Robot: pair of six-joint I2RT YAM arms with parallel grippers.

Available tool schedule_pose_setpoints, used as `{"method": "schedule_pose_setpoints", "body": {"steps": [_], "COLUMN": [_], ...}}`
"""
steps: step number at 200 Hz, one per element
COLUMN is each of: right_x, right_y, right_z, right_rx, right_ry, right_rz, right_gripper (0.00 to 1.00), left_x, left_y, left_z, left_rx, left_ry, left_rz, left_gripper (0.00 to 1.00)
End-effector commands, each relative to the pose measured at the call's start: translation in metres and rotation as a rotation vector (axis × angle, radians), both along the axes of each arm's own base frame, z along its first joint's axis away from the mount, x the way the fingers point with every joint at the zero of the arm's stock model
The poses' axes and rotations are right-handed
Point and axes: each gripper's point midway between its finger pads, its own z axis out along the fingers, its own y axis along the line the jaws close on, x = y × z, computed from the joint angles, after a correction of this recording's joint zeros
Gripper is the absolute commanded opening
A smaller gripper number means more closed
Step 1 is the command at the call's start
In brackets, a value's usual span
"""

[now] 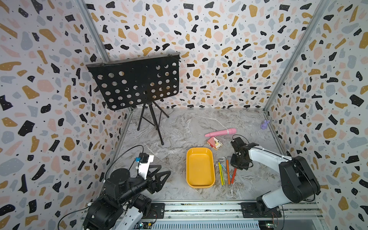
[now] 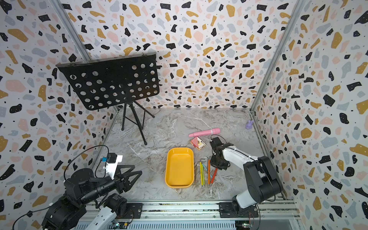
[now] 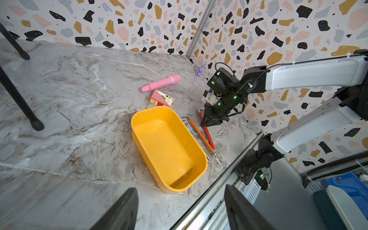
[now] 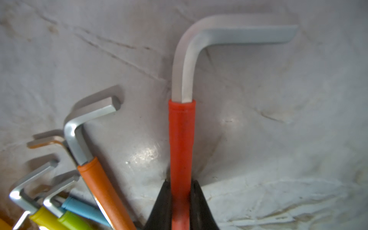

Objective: Put the hex key on the desktop into the storage box
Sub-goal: Pick up the Allen key from the center of the board, then place the Allen key in the storage box.

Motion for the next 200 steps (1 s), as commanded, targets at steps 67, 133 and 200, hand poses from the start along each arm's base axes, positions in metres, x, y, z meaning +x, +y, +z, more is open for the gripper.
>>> {"method": "schedule_pose_setpoints", "body": {"steps": [67, 133, 200], "right_x": [0.052, 0.021, -0.002], "right_y": [0.077, 0.214, 0.240], "right_z": [0.168, 0.160, 0.111], "right_rx": [0.080, 0.159, 0.137], "right_ry": [-0.525, -0.407, -0.205], "right_rz": [0.424, 0.911, 0.955], "right_gripper": [0.00, 0.00, 0.00], "left_x": [0.007, 0.008, 0.009], "left_y": [-0.001, -0.001, -0.001], "left_z": [0.007, 0.007, 0.007], "left_rx": [-0.017, -0.021, -0.021], "left_ry": [-0.023, -0.020, -0.019], "left_rz": [0.009, 0.015, 0.016], "left_gripper": [0.72, 0.72, 0.72]}}
